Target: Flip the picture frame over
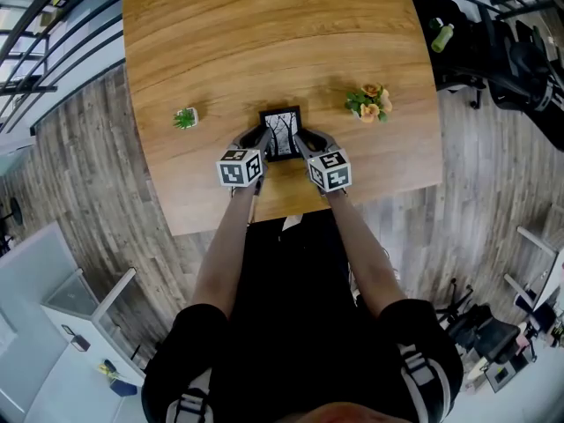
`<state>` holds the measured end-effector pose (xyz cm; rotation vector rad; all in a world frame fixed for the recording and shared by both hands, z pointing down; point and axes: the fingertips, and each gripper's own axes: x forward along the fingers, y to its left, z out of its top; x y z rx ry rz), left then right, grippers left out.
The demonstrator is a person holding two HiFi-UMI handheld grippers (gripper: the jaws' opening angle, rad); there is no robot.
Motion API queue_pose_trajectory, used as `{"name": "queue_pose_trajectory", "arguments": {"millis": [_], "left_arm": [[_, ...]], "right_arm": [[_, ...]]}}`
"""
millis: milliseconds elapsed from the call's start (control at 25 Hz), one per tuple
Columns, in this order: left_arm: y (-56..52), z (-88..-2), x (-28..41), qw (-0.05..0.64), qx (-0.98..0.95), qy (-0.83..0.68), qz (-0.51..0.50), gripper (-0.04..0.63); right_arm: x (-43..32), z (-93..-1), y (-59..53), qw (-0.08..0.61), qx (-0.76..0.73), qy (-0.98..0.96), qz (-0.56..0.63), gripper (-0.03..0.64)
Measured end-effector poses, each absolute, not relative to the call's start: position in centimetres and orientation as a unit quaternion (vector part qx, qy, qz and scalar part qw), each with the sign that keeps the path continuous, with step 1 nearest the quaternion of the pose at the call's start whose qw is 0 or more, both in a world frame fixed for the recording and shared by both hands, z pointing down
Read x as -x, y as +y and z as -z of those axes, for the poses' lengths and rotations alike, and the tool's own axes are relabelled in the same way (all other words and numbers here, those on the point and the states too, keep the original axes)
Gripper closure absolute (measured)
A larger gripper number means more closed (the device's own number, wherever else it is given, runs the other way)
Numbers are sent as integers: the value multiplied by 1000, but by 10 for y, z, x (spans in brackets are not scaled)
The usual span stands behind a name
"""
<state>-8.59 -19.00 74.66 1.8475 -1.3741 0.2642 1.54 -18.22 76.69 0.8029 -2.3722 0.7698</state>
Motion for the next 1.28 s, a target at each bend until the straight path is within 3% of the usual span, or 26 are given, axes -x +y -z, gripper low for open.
{"name": "queue_pose_trajectory", "arguments": {"millis": [1280], "left_arm": [[-193, -761, 86, 323, -739, -555, -205, 469]], "right_arm": [[-6, -769, -184, 319, -303, -874, -206, 506]]}}
